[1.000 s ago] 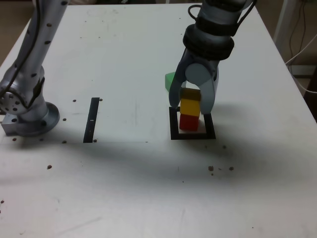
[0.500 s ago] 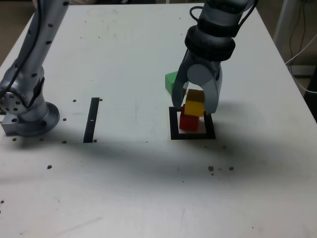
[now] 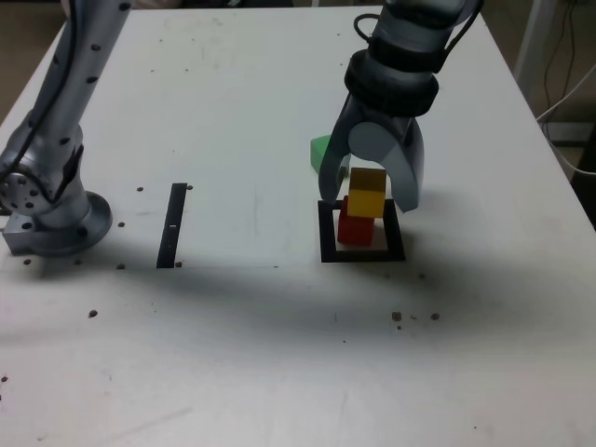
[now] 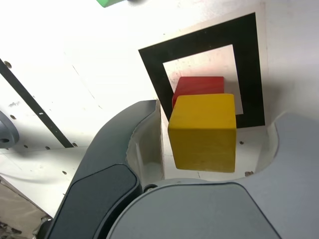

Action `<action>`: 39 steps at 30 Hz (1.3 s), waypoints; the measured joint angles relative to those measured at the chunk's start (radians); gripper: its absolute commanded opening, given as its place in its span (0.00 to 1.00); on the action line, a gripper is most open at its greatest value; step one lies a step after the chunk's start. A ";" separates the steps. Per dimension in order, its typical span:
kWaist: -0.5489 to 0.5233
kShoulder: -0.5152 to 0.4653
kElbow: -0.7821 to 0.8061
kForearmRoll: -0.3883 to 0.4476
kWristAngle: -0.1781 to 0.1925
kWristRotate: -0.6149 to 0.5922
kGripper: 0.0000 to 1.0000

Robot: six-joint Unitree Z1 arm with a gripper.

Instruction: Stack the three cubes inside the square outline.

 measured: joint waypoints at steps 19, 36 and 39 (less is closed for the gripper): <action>0.106 -0.153 0.086 0.023 0.067 -0.003 1.00; 0.304 -0.112 0.125 0.024 0.093 -0.044 1.00; 0.327 -0.094 0.123 0.024 0.093 -0.083 1.00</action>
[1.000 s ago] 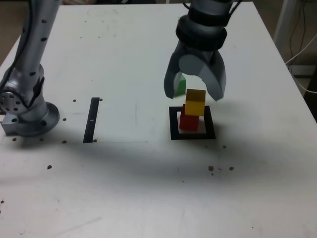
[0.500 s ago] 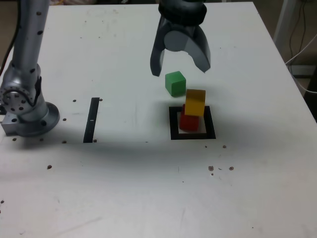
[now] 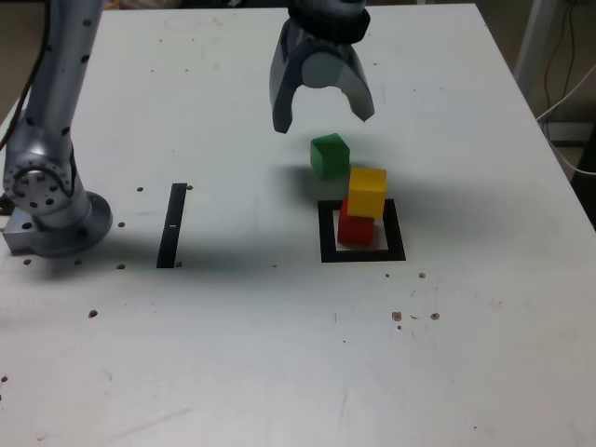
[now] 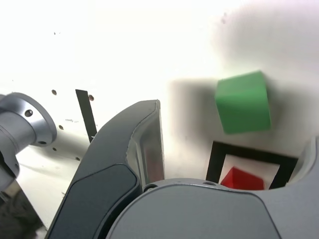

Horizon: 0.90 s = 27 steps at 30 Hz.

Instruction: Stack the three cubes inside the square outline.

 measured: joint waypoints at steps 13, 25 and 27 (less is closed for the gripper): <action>0.020 0.044 -0.029 0.005 -0.044 -0.078 1.00; 0.020 0.125 -0.022 -0.005 -0.079 -0.084 0.98; 0.020 0.135 -0.023 -0.006 -0.083 -0.083 0.98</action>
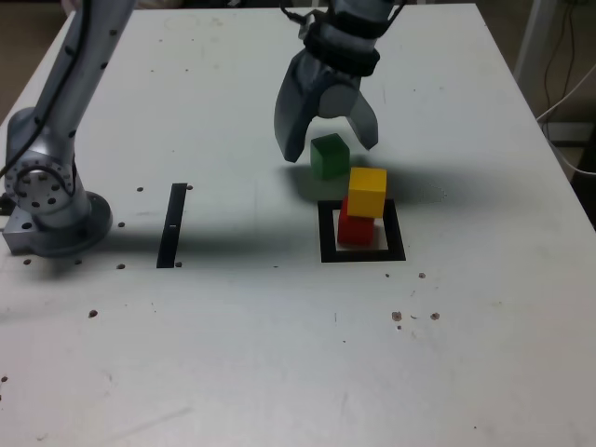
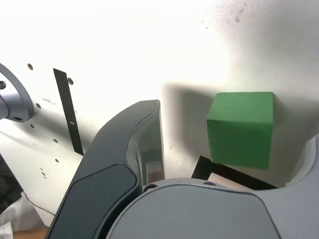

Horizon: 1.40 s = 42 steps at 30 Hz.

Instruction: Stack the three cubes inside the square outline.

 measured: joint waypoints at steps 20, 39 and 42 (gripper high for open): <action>0.005 0.022 -0.008 -0.012 -0.038 0.012 0.70; 0.010 0.044 -0.025 -0.030 -0.010 0.025 0.29; 0.010 0.044 -0.026 -0.030 -0.010 0.027 0.29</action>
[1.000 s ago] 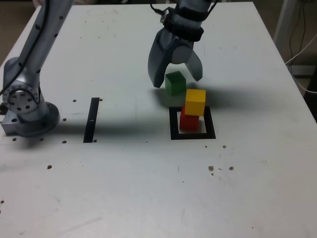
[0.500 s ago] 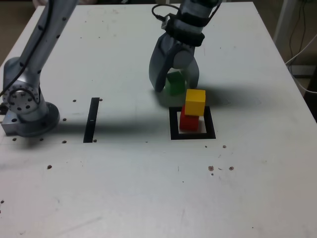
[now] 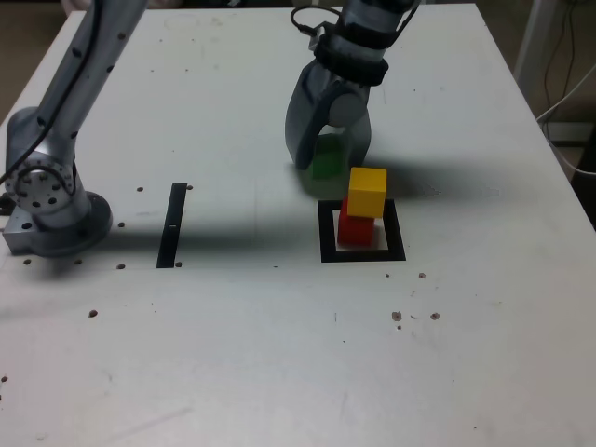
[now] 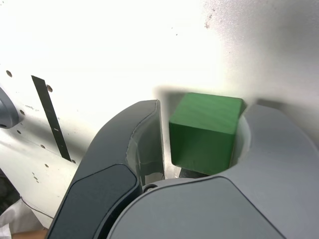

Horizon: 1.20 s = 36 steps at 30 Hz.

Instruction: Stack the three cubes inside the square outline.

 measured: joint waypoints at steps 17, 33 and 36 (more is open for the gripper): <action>-0.003 -0.007 0.000 0.008 0.011 0.008 0.29; -0.105 -0.118 -0.121 0.153 0.053 0.010 0.29; -0.136 -0.123 -0.143 0.160 0.054 0.010 0.29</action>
